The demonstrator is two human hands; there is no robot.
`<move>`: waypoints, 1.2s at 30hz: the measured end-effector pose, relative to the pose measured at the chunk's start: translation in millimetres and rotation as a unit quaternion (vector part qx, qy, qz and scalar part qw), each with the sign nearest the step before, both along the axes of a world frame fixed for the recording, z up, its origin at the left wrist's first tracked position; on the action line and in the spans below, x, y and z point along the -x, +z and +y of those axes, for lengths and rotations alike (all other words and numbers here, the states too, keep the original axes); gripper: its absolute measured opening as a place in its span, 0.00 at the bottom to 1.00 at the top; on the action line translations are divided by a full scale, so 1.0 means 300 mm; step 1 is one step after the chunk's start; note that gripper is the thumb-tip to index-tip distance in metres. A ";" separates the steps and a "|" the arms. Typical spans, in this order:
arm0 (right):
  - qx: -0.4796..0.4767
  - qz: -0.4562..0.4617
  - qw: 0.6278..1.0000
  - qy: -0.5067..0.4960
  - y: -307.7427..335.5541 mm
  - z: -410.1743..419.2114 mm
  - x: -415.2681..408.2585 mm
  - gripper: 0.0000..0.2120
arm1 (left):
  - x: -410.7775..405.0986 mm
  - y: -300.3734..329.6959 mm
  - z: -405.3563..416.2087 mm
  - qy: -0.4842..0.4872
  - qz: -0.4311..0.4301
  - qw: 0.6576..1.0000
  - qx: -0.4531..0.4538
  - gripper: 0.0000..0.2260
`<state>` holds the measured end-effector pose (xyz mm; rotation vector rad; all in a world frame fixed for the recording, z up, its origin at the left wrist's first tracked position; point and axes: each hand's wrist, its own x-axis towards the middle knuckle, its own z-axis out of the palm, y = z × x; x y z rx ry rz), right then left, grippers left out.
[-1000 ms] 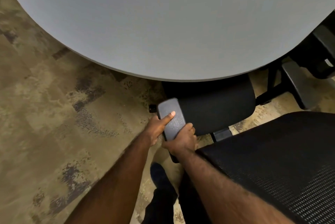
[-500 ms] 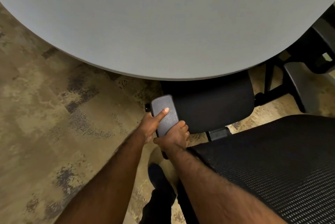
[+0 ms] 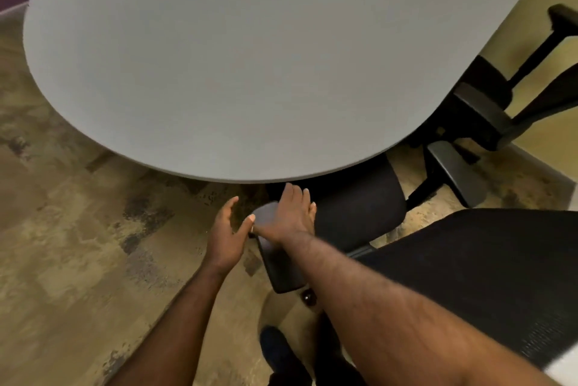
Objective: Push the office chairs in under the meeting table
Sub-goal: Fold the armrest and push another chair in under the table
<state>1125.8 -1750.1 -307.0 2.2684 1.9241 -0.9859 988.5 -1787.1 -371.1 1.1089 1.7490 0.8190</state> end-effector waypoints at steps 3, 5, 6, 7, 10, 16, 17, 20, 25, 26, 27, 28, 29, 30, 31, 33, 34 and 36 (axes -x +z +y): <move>-0.058 -0.035 0.994 0.088 0.132 0.069 -0.040 0.54 | 0.006 0.139 0.023 -0.025 0.041 0.997 -0.065 0.27; -0.097 -0.040 0.986 0.127 0.225 0.108 -0.088 0.52 | -0.004 0.227 0.033 -0.038 0.067 0.992 -0.103 0.27; -0.111 -0.040 0.982 0.148 0.269 0.123 -0.118 0.51 | -0.011 0.268 0.033 -0.042 0.074 0.990 -0.116 0.27; -0.119 -0.043 0.976 0.175 0.312 0.138 -0.153 0.51 | -0.020 0.308 0.031 -0.048 0.081 0.988 -0.125 0.27; -0.127 -0.063 0.957 0.255 0.437 0.168 -0.283 0.50 | -0.058 0.416 0.018 -0.073 0.123 0.977 -0.159 0.28; -0.170 0.016 0.936 0.308 0.618 0.121 -0.573 0.46 | -0.184 0.605 -0.042 -0.099 0.183 0.964 -0.165 0.33; -0.174 0.027 0.934 0.312 0.636 0.105 -0.622 0.46 | -0.212 0.633 -0.058 -0.097 0.187 0.964 -0.165 0.33; -0.188 0.054 0.926 0.324 0.681 0.051 -0.771 0.44 | -0.307 0.703 -0.113 -0.089 0.190 0.964 -0.162 0.33; -0.227 0.074 0.913 0.330 0.751 -0.039 -0.984 0.43 | -0.466 0.772 -0.201 -0.115 0.200 0.962 -0.145 0.32; -0.238 0.070 0.910 0.333 0.766 -0.056 -1.026 0.43 | -0.505 0.788 -0.218 -0.115 0.204 0.961 -0.149 0.32; -0.251 0.066 0.906 0.335 0.781 -0.071 -1.065 0.43 | -0.542 0.807 -0.236 -0.116 0.209 0.959 -0.153 0.32; -0.263 0.062 0.903 0.334 0.795 -0.087 -1.103 0.42 | -0.578 0.829 -0.255 -0.118 0.216 0.956 -0.158 0.31; -0.274 0.060 0.901 0.330 0.810 -0.105 -1.141 0.41 | -0.613 0.853 -0.276 -0.121 0.223 0.954 -0.160 0.30; -0.282 0.058 0.900 0.329 0.824 -0.125 -1.180 0.40 | -0.648 0.878 -0.299 -0.125 0.227 0.952 -0.161 0.30; -0.287 0.055 0.897 0.331 0.836 -0.149 -1.219 0.39 | -0.682 0.904 -0.328 -0.131 0.230 0.950 -0.162 0.30; -0.287 0.046 0.893 0.344 0.854 -0.207 -1.298 0.36 | -0.751 0.955 -0.396 -0.150 0.244 0.943 -0.172 0.29; -0.282 0.046 0.892 0.349 0.858 -0.241 -1.339 0.35 | -0.790 0.975 -0.434 -0.162 0.257 0.935 -0.181 0.28; -0.278 0.054 0.892 0.351 0.852 -0.312 -1.416 0.33 | -0.871 1.000 -0.514 -0.192 0.280 0.920 -0.196 0.25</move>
